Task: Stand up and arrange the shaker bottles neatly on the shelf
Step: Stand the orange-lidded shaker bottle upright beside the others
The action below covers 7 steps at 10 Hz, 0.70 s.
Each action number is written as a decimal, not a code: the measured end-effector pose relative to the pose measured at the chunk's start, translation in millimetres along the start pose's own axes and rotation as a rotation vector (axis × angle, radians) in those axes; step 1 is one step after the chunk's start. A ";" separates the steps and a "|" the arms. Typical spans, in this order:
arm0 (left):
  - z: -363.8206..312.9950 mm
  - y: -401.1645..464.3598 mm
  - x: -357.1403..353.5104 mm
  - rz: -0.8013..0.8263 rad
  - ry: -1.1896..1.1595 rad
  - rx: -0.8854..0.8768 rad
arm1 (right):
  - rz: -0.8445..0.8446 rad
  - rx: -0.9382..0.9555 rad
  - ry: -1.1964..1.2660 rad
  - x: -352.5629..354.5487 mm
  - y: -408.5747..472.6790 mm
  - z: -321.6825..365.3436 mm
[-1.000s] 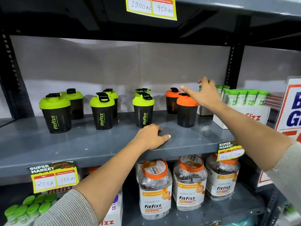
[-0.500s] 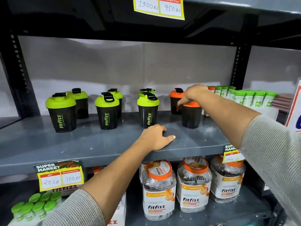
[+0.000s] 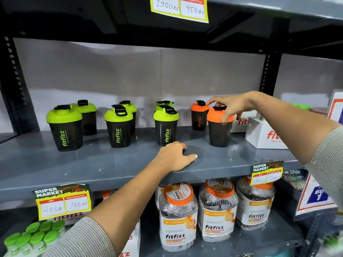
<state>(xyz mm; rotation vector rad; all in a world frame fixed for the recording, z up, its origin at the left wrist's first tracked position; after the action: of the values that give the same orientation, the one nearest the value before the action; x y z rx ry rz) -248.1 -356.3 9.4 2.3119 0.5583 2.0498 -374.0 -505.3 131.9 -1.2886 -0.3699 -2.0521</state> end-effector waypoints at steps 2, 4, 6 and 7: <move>0.4 -1.2 1.2 -0.005 0.001 0.002 | 0.028 0.027 -0.134 1.8 2.3 -2.9; -0.7 -1.0 0.2 -0.004 0.000 -0.002 | -0.032 0.032 -0.080 3.1 -10.9 7.7; 0.5 -0.7 0.7 0.003 0.007 0.007 | -0.212 -0.129 -0.267 17.3 -1.9 16.2; -0.1 -1.7 0.8 0.003 0.007 0.008 | -0.192 -0.232 -0.425 -0.6 2.5 9.4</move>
<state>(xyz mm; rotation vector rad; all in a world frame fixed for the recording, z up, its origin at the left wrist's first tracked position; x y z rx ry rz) -248.6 -354.6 9.8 2.3119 0.5640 2.0621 -365.6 -501.6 135.5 -1.9056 -0.4695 -2.0099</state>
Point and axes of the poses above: each hand's wrist, its own y-axis towards the middle knuckle, its own x-axis out of the back of the hand, z = x × y, the point moved 9 cm from there along y, towards the middle knuckle, and after that the axes turned 12 degrees about y, right-handed, at the moved point
